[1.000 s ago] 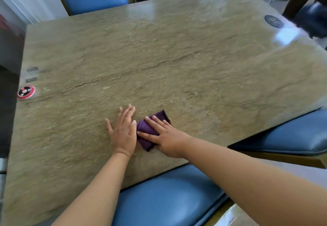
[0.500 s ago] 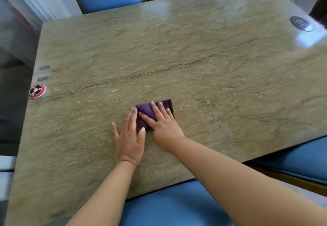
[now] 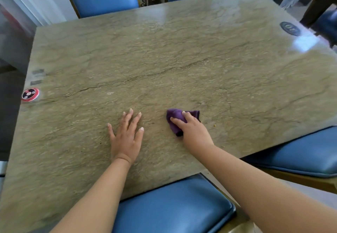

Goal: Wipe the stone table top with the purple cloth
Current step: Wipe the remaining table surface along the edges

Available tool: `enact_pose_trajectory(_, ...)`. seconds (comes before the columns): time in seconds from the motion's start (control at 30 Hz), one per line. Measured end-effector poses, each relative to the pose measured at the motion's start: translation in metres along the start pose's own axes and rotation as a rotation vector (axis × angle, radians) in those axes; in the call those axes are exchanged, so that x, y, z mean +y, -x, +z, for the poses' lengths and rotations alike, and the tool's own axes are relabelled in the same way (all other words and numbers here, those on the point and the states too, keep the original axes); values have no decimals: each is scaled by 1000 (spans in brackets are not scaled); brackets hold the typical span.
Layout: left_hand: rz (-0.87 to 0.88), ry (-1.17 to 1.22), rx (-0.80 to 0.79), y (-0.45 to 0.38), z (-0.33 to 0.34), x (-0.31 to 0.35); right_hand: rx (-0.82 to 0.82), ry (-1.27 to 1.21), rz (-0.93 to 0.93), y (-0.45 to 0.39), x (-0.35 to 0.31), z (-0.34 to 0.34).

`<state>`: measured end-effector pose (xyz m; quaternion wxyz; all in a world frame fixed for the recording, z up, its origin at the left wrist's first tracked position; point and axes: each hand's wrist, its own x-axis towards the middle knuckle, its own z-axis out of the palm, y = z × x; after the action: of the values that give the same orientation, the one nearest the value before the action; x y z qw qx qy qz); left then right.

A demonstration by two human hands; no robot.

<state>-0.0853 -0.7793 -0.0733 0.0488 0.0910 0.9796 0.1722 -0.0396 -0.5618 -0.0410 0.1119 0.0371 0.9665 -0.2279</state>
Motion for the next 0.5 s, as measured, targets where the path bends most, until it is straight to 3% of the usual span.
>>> enact_pose_trajectory(0.13,-68,149,-12,-4,-2,3,-126,-407,-181,-3,-3,-39)
enact_pose_trajectory(0.27,-176,203,48,-7,3,23,-69,-828,6,-7,9,-60)
enact_pose_trajectory(0.4,-28,221,-28,-11,14,60,63,-1141,108,-9,42,-78)
enact_pose_trajectory(0.47,24,122,-83,-13,21,75,205,-1020,150,-15,64,-85)
enact_pose_trajectory(0.5,14,54,-94,-14,25,79,252,-801,184,-19,77,-89)
